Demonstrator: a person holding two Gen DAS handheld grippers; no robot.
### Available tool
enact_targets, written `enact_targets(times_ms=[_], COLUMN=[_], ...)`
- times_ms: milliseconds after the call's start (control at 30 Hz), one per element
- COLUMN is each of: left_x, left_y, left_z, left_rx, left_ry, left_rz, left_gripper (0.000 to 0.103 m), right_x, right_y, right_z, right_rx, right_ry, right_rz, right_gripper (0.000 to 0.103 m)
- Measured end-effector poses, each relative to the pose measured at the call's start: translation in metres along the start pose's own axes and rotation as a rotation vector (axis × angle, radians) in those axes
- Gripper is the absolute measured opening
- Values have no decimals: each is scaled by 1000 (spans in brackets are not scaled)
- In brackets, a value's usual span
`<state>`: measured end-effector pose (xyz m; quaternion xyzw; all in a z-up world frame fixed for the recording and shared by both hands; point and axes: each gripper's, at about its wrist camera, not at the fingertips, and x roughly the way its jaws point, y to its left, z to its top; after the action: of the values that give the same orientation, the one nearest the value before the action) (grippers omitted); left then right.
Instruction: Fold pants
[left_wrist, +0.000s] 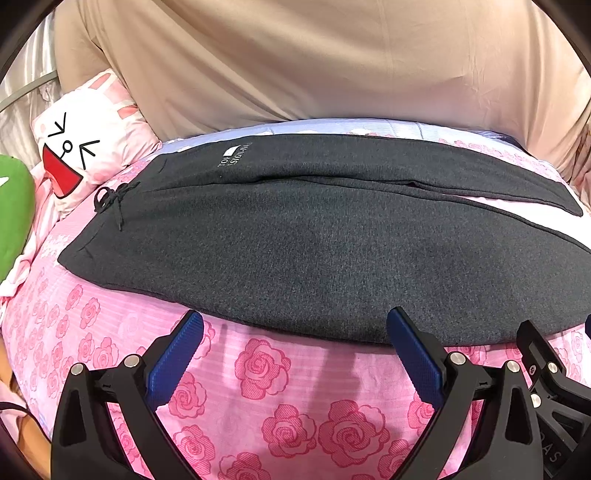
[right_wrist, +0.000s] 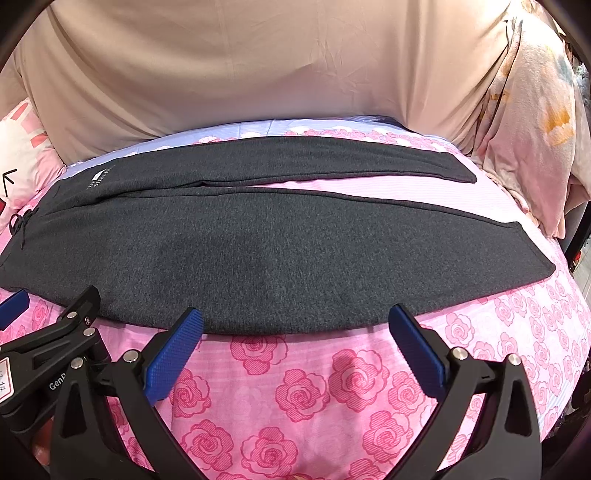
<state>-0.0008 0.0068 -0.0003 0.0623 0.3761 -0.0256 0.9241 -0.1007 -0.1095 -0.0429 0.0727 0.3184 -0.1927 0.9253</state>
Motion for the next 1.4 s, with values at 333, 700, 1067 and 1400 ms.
enact_targets(times_ms=[333, 700, 1067, 1400], left_x=[0, 2, 3, 4], left_y=[-2, 0, 0, -1], left_z=[-1, 0, 0, 0], left_rx=[3, 2, 2, 3], left_ry=[5, 12, 12, 12], left_rz=[4, 1, 2, 4], left_gripper=[97, 97, 97, 97], right_x=[1, 2, 2, 2], right_y=[0, -1, -1, -2], right_z=[0, -1, 0, -1], right_rx=[-2, -2, -1, 0], right_ry=[5, 12, 13, 13], right_rz=[0, 1, 1, 0], right_gripper=[98, 98, 98, 98])
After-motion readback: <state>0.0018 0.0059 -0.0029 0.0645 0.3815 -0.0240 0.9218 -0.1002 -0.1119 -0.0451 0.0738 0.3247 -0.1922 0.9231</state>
